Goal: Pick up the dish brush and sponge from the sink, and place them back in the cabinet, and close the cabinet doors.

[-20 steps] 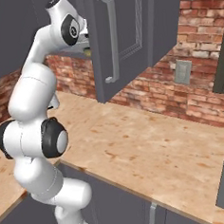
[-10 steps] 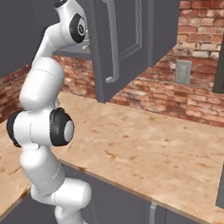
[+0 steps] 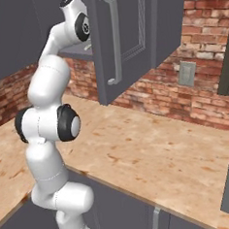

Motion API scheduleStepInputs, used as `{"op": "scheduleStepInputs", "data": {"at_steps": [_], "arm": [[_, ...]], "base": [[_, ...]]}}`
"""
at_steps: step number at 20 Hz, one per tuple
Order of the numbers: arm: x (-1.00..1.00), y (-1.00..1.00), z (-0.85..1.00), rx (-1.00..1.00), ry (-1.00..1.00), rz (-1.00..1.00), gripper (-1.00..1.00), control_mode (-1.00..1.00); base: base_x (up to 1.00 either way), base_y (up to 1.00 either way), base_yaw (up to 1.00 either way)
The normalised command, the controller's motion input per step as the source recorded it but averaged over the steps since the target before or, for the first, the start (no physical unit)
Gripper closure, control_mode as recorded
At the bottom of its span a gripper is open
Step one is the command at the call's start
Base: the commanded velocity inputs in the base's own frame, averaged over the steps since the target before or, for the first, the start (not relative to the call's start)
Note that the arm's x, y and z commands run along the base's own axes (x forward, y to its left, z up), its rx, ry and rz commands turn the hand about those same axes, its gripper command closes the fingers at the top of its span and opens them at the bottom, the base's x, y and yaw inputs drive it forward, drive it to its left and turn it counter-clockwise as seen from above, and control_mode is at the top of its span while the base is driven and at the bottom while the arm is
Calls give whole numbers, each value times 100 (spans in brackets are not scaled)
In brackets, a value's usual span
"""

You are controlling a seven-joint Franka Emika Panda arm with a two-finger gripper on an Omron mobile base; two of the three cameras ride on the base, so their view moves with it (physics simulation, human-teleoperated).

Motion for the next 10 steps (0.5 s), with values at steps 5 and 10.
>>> {"op": "scheduleStepInputs", "data": {"at_steps": [5,10], "arm": [[22,0,-5,0,0,0,100,-100],[18,-3,-14,0,0,0,100,-100]], "base": [[0,0,0],[0,0,0]]}}
